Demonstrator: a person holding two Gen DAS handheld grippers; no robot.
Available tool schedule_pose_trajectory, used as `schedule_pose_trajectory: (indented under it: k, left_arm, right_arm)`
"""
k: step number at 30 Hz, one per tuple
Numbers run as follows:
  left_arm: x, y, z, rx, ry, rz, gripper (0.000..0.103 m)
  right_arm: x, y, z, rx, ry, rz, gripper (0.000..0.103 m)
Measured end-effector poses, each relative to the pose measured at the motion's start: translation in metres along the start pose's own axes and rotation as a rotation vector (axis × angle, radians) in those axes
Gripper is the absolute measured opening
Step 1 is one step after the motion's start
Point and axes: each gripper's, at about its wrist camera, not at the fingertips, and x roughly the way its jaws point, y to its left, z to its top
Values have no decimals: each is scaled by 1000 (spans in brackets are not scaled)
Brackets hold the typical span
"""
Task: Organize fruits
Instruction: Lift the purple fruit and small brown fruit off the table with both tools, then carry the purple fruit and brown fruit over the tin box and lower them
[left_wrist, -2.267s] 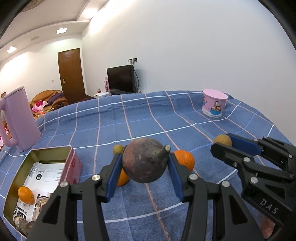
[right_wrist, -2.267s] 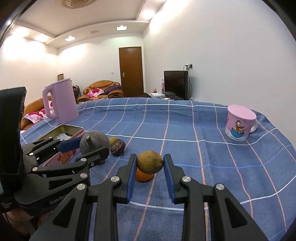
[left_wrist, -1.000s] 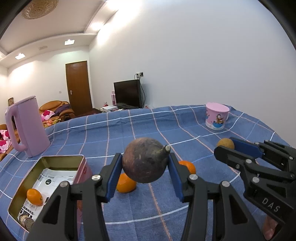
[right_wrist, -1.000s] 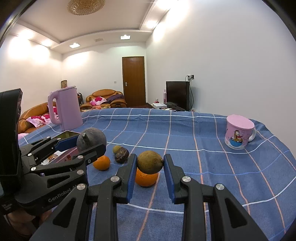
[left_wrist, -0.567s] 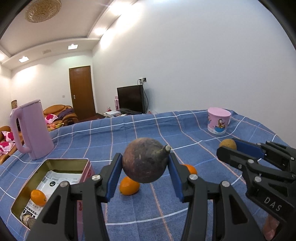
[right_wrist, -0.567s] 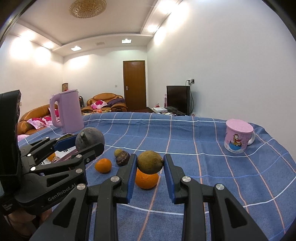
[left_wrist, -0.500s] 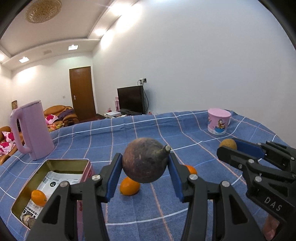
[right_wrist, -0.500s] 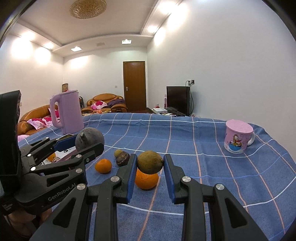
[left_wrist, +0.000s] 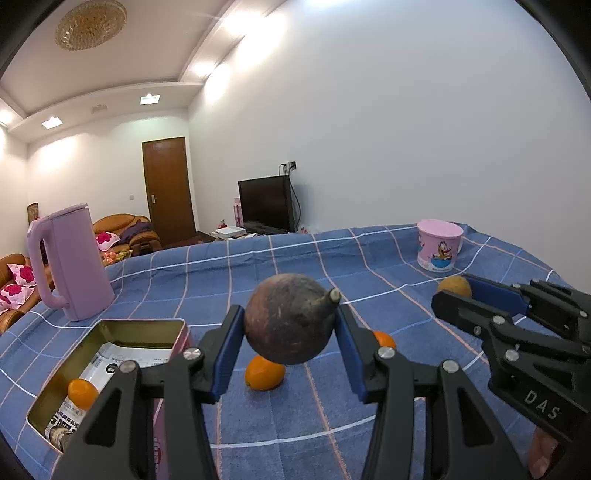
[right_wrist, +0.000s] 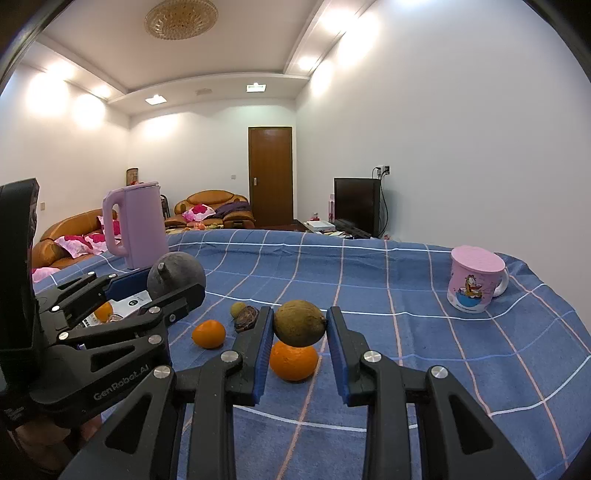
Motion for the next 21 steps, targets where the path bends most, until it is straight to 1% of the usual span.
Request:
schedule_pose_trajectory:
  k: [6,10,21]
  left_arm:
    - [3,7,-1,-11,27,11,52]
    - [4,18,-2,-21,46,29,52]
    - [2,62,-1,-59,77,99,52]
  right_arm:
    - [8,6,3,-26,18,-3,31]
    - [15,12,6,-25,31,15,31]
    - [43,55,23,-92,49,90,31]
